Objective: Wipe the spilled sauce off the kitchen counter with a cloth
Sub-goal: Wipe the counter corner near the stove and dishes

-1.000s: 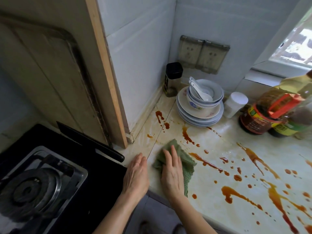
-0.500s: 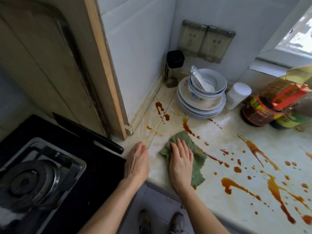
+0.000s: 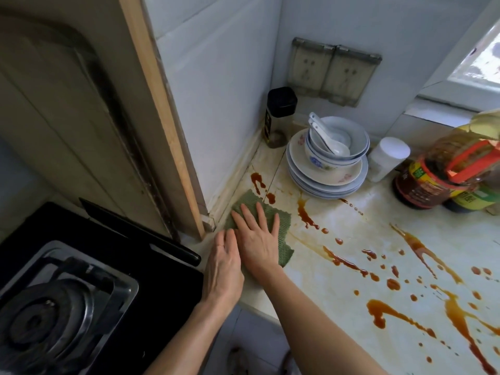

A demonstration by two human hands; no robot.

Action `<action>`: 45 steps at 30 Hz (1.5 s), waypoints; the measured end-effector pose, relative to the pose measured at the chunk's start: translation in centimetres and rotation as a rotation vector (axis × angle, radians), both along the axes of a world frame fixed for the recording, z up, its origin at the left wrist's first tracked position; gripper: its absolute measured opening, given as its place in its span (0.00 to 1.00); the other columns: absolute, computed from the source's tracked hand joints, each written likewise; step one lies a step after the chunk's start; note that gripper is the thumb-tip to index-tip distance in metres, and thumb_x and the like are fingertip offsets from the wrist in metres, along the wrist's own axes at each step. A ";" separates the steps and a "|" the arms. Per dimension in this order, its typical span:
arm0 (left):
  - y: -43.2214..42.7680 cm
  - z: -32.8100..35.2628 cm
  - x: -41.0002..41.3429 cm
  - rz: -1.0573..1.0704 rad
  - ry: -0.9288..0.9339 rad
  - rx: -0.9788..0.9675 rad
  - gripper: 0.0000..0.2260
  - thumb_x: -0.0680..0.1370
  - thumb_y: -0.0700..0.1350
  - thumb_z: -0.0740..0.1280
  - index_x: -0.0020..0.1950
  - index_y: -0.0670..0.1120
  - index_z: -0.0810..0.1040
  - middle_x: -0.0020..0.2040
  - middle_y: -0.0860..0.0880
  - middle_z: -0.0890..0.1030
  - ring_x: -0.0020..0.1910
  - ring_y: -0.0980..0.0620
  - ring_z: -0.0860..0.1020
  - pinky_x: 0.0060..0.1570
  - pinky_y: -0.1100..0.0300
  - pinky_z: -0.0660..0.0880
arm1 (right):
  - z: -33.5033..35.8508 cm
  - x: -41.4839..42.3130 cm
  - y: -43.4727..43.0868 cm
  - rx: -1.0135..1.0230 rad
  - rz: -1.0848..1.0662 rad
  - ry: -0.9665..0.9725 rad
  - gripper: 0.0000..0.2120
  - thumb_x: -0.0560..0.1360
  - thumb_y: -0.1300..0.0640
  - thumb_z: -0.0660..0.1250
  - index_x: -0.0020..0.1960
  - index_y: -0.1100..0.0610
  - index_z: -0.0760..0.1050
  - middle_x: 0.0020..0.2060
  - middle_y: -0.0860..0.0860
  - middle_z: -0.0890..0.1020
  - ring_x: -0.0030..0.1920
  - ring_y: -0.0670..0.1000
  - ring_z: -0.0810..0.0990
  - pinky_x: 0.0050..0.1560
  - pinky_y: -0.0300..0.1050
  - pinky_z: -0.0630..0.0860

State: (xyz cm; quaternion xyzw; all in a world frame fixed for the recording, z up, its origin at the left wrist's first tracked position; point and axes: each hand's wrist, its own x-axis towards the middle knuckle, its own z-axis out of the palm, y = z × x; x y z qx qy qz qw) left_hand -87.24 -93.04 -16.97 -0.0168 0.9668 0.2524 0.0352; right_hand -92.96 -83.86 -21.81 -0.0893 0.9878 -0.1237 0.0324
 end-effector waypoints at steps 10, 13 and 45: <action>0.4 0.2 -3.5 -0.095 -0.006 -0.023 0.34 0.75 0.32 0.62 0.76 0.42 0.49 0.76 0.42 0.55 0.74 0.48 0.57 0.71 0.60 0.59 | -1.5 2.7 1.8 -0.134 -0.242 0.291 0.21 0.78 0.56 0.55 0.69 0.54 0.74 0.70 0.52 0.73 0.70 0.59 0.69 0.66 0.57 0.62; 0.7 -0.1 -4.0 -0.076 0.000 0.010 0.29 0.78 0.34 0.57 0.76 0.43 0.49 0.76 0.44 0.57 0.73 0.49 0.60 0.69 0.61 0.61 | -1.0 1.1 0.8 -0.076 -0.032 0.270 0.22 0.78 0.53 0.57 0.71 0.53 0.72 0.71 0.50 0.72 0.71 0.57 0.68 0.65 0.56 0.68; 1.4 -2.0 -9.1 -0.141 0.008 -0.114 0.30 0.77 0.30 0.57 0.76 0.40 0.49 0.77 0.42 0.52 0.76 0.48 0.52 0.74 0.59 0.50 | -0.4 -6.6 2.5 -0.035 -0.410 0.036 0.27 0.79 0.51 0.48 0.76 0.55 0.64 0.75 0.54 0.66 0.76 0.60 0.59 0.72 0.60 0.46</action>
